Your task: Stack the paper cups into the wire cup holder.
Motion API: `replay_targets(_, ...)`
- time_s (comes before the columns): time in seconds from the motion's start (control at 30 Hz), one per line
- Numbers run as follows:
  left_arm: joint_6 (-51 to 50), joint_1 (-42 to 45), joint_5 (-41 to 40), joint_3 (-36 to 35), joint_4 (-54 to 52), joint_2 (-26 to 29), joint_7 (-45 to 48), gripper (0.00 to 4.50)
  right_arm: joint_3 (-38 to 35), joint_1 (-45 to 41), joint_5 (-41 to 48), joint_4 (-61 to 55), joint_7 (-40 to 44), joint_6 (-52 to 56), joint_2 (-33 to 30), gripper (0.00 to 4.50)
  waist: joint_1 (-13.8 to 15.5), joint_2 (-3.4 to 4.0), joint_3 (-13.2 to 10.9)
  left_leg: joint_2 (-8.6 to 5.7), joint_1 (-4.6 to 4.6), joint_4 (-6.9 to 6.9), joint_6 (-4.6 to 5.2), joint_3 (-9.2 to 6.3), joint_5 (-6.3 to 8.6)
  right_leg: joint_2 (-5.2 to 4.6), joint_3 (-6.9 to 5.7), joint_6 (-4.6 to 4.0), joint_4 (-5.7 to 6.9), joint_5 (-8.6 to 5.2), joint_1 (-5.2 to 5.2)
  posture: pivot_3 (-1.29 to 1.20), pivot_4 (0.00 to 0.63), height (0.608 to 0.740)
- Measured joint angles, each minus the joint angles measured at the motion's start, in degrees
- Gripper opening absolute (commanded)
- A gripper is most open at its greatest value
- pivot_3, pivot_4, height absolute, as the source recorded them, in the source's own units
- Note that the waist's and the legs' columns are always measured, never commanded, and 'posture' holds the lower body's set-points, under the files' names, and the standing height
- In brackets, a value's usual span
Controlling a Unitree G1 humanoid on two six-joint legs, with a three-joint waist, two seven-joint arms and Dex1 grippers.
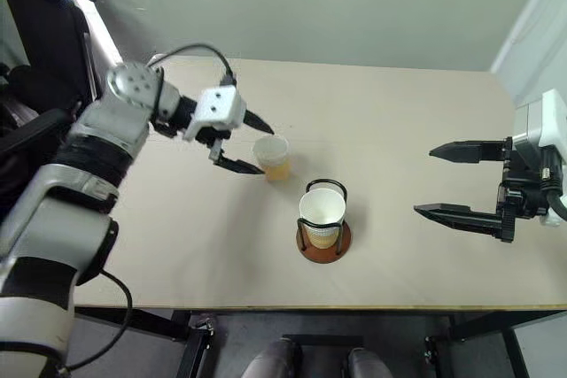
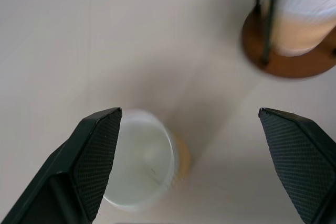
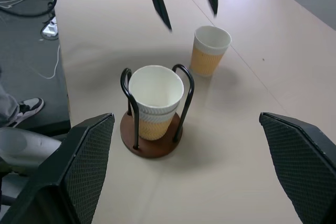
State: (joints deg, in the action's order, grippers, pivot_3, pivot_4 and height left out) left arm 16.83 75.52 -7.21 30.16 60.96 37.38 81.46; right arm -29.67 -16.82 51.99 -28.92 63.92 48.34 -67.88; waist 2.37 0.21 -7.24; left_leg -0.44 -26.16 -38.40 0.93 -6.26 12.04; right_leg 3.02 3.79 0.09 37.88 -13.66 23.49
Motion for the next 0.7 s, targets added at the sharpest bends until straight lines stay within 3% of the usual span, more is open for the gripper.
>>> replay_targets(0.2, 2.6, 0.8, 6.4, -3.5, 7.9, -5.8, -5.7, 4.47, 1.2, -0.2, 0.0, 0.5, -0.1, -0.2, -0.4, 4.5, 0.0, -0.01, 0.0, -0.11, 0.0, -0.06, 0.2, 0.31, 0.08, -0.12, 0.18, 0.24, -0.06, -0.03, 0.0, 0.0, 0.15, 0.74)
replay_targets(0.37, 3.4, 0.7, 12.4, -3.7, 10.9, -6.5, -6.7, 4.31, 1.1, -0.2, 0.0, 0.4, -0.5, 0.0, -0.8, 4.5, -0.2, -0.03, 0.0, -0.11, 0.1, -0.05, 0.3, 0.55, 0.11, -0.12, 0.45, 0.39, -0.04, -0.07, -0.01, 0.0, 0.15, 0.74)
replay_targets(0.43, 3.5, 0.7, 14.0, -4.3, 11.3, -6.9, -6.8, 3.89, 1.1, -0.1, 0.1, 0.1, -0.7, 0.2, -0.8, 4.5, -0.4, -0.02, 0.0, -0.12, 0.11, -0.06, 0.37, 0.63, 0.08, -0.12, 0.55, 0.5, -0.03, -0.04, -0.01, 0.0, 0.15, 0.74)
replay_targets(0.7, 4.4, 0.8, 17.7, -6.8, 11.8, -7.9, -9.1, 1.02, 0.4, 0.0, 0.9, -0.9, -1.6, 1.0, -0.8, 4.5, -0.3, -0.02, 0.0, -0.25, 0.1, -0.39, 0.73, 0.8, 0.21, -0.16, 0.85, 0.85, -0.03, 0.03, -0.07, 0.0, 0.15, 0.74)
